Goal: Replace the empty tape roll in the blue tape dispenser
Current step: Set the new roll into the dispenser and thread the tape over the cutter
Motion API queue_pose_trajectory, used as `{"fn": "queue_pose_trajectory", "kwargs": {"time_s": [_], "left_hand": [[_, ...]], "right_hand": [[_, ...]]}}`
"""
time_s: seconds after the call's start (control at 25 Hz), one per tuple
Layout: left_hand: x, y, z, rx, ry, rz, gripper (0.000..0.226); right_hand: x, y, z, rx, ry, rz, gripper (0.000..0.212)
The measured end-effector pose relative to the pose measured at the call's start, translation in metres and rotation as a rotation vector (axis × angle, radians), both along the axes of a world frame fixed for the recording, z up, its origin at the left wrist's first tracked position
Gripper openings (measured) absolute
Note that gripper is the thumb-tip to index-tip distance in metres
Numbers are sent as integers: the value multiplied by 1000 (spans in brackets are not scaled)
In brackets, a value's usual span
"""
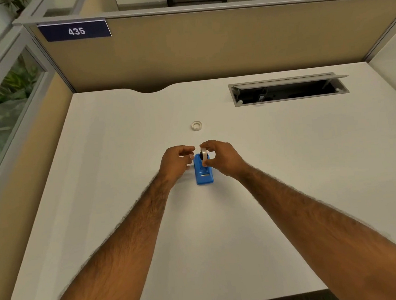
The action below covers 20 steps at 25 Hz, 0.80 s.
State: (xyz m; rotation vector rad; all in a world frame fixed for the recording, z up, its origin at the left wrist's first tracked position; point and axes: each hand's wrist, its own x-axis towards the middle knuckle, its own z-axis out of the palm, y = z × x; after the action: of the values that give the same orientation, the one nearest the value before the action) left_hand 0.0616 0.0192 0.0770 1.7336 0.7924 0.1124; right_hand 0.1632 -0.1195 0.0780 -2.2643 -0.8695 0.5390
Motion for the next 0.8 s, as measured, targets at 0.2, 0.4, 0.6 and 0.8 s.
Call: {"fn": "queue_pose_trajectory", "kwargs": {"time_s": [0.2, 0.4, 0.6, 0.8], "left_hand": [[-4, -3, -21, 54, 79, 18, 35], [-3, -6, -25, 21, 110, 18, 35], [-2, -6, -22, -5, 113, 16, 34], [-2, -6, -21, -11, 107, 12, 33]], "right_hand": [[2, 1, -12, -43, -4, 19, 50], [3, 4, -19, -51, -16, 14, 50], [3, 8, -30, -80, -25, 8, 52], [6, 11, -37, -88, -26, 2, 52]]}}
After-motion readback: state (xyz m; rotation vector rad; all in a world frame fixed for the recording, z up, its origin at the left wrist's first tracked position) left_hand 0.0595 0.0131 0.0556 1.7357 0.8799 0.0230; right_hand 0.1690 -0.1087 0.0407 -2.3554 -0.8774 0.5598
